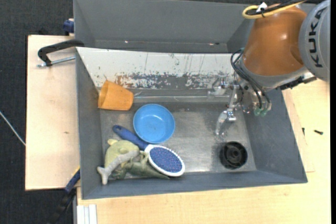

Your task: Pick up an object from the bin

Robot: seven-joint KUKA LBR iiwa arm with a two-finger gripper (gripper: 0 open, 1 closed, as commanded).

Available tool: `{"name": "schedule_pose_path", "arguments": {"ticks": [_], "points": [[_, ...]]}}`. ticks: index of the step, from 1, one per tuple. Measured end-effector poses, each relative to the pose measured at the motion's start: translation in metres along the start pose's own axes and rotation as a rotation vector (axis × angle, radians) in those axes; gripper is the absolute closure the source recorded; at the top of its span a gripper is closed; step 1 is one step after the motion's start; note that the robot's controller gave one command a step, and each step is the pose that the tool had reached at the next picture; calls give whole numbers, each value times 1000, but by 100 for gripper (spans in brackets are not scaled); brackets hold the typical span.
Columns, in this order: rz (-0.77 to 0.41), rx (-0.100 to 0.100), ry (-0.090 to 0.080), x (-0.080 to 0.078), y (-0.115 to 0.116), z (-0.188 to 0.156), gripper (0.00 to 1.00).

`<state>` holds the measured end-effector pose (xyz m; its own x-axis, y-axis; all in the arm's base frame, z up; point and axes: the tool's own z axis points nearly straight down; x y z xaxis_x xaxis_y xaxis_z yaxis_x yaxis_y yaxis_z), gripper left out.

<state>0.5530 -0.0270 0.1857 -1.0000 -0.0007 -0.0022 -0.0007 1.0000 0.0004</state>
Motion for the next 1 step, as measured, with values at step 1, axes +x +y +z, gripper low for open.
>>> {"name": "schedule_pose_path", "arguments": {"ticks": [1], "points": [[24,3,7,50,-99,53,0]]}}
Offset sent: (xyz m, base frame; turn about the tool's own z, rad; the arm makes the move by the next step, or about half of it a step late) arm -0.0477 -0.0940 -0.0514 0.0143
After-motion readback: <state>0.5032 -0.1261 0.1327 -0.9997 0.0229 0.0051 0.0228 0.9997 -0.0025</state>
